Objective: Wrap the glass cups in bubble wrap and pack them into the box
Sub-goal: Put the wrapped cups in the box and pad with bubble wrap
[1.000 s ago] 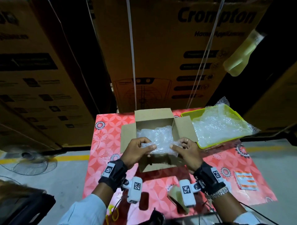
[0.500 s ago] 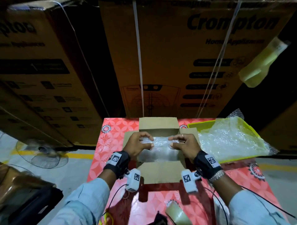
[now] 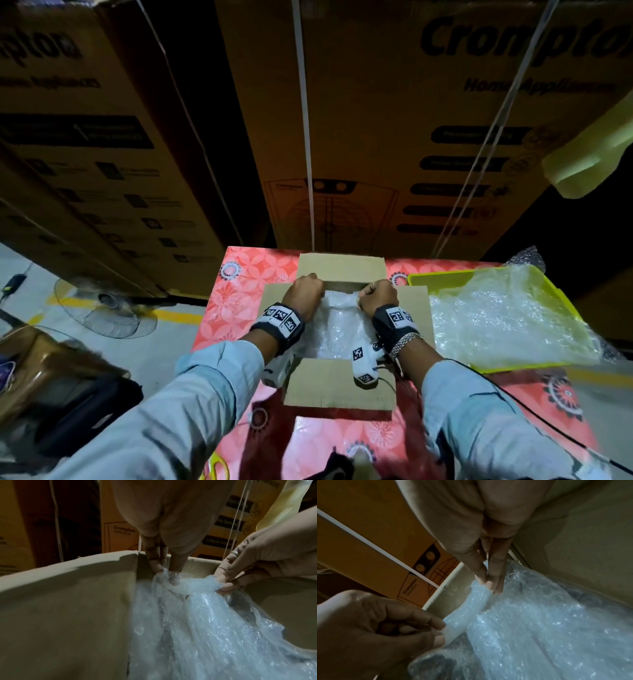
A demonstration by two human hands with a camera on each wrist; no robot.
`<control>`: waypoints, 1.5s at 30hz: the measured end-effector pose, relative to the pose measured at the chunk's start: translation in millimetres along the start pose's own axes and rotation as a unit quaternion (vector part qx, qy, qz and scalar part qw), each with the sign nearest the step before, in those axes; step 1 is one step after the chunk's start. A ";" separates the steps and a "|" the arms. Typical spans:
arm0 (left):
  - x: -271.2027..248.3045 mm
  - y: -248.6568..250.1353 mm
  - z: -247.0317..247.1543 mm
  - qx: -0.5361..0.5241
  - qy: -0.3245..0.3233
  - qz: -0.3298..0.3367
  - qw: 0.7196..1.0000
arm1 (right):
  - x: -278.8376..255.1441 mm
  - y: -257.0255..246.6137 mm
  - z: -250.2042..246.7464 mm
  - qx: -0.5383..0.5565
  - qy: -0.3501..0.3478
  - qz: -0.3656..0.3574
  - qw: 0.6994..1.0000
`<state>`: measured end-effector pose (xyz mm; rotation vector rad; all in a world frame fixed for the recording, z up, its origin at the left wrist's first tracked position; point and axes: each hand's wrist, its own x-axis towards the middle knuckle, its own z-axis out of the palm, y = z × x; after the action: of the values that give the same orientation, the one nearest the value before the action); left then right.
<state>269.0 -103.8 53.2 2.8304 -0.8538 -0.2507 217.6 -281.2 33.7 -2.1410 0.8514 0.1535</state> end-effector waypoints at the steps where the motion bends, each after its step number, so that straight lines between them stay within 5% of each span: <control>1: -0.5 2.5 -1.8 0.029 -0.003 0.003 1.000 | 1.4 0.7 2.3 -0.007 -0.018 0.003 1.000; 10: -19.1 9.4 11.2 0.209 -0.064 0.058 0.974 | -14.8 -3.6 -5.7 -0.120 -0.160 -0.011 0.980; 15: -33.4 16.6 35.4 0.147 -0.150 0.072 0.975 | -40.1 7.8 -6.3 -0.174 -0.081 -0.146 0.970; 21: -27.0 11.5 43.1 0.107 -0.249 0.017 0.962 | -40.9 14.0 18.3 -0.271 -0.226 -0.119 0.928; 32: -34.5 10.1 20.2 0.001 -0.224 -0.014 0.975 | -53.5 12.4 7.8 -0.201 -0.224 -0.078 0.951; 39: -70.1 20.7 -38.4 -0.061 -0.175 0.051 0.981 | -93.0 10.3 -30.0 0.000 -0.180 -0.169 0.969; 45: -104.9 21.8 -46.1 -0.107 -0.075 0.033 0.991 | -147.7 52.3 -66.4 0.224 -0.075 -0.122 0.964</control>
<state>181.0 -57.6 114.2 2.6058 -0.8902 -0.5183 60.9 -275.5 99.7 -1.7605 0.4727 -0.0068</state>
